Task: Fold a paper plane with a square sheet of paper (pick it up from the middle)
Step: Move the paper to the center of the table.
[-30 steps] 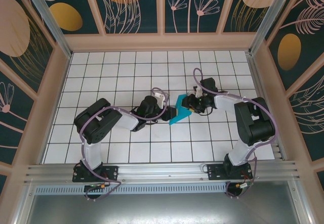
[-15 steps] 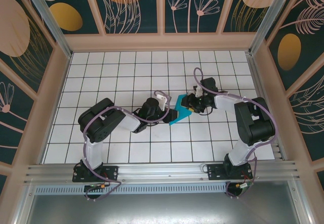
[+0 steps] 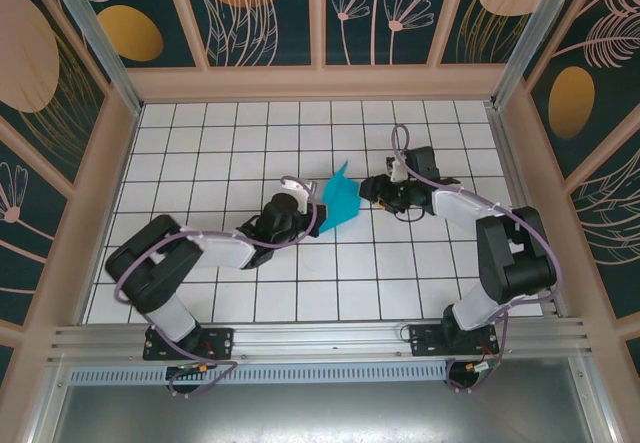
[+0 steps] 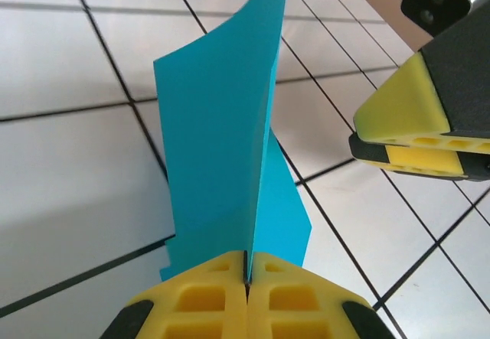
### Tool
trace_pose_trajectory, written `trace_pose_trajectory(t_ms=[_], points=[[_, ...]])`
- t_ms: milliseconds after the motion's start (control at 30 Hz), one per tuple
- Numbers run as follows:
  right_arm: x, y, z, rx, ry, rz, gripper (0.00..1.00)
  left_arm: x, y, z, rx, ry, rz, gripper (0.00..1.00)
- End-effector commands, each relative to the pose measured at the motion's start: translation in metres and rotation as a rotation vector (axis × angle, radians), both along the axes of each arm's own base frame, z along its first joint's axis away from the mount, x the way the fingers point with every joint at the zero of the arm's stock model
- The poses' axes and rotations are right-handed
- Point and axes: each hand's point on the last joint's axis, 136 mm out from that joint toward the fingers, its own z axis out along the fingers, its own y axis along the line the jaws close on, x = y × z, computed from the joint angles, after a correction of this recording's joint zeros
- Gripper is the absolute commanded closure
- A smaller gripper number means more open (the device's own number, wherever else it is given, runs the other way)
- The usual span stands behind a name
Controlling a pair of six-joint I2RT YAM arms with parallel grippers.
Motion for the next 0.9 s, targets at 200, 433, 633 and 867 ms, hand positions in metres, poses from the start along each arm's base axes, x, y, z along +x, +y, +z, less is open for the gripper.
trace_pose_trajectory(t_ms=[200,433,633,867], points=[[0.001,0.035,0.012,0.051,-0.047,0.066,0.46,-0.015,0.044,-0.019,0.101,0.037,0.117,0.97],[-0.003,0.050,-0.002,0.023,-0.054,0.094,0.46,-0.020,0.009,-0.045,0.089,0.134,-0.027,0.97],[-0.013,0.057,-0.021,0.014,-0.025,0.121,0.47,-0.027,-0.011,-0.060,0.059,0.215,-0.106,0.97],[-0.021,0.060,-0.028,0.031,-0.014,0.133,0.48,-0.034,-0.028,-0.069,-0.011,0.318,-0.153,0.98]])
